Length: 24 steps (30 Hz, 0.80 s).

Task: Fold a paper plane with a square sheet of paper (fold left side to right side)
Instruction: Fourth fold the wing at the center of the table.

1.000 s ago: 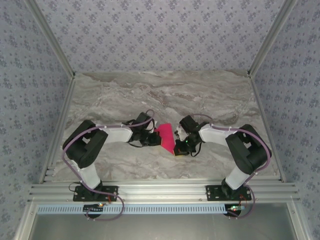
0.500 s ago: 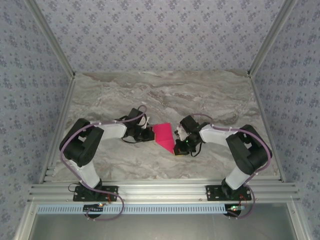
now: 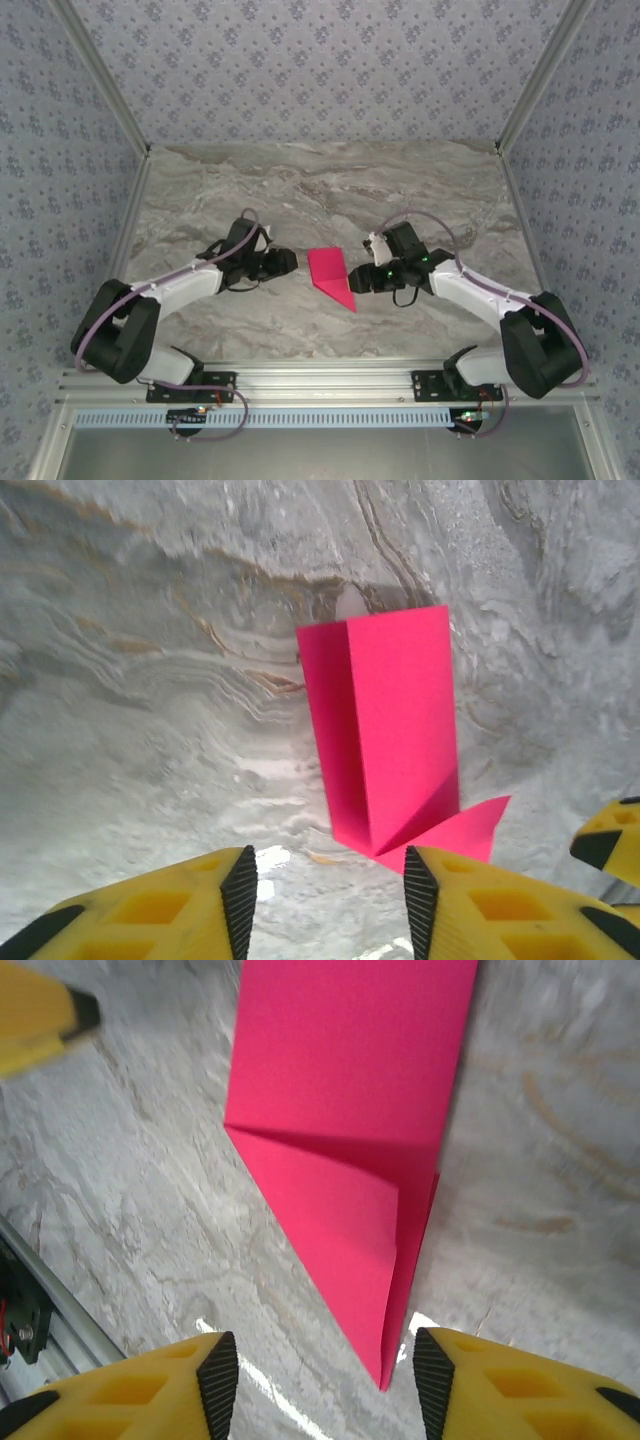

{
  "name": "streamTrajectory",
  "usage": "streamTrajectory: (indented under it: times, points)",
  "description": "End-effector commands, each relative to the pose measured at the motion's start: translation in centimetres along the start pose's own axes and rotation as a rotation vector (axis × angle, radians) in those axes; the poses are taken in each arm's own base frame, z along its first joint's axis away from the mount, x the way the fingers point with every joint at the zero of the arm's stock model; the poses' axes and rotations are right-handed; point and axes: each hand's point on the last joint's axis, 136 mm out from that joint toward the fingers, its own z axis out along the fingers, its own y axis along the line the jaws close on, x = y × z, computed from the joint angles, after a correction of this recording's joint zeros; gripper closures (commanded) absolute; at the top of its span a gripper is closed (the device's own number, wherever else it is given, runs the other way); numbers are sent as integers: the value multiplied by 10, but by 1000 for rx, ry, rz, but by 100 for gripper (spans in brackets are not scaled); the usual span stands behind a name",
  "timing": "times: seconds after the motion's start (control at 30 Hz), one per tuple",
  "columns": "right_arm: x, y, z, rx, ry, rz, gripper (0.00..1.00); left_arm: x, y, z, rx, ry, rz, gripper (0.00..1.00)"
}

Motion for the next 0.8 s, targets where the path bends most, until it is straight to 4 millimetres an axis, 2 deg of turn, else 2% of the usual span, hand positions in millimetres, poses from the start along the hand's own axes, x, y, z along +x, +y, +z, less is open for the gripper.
streamTrajectory:
  times: [0.0,0.13,0.43,0.6,0.77]
  points:
    - [-9,0,0,-5,-34,-63,46,10,-20,12,106,26,-81,52]
    - [-15,9,0,-17,-77,-102,46,17,-29,32,120,56,-79,52]
    - [2,14,7,42,-63,-204,45,20,-44,66,145,114,-95,55]
    - [15,11,18,80,-39,-254,45,17,-56,69,172,116,-91,62]
    - [17,15,28,110,-47,-306,44,10,-67,61,193,100,-96,67]
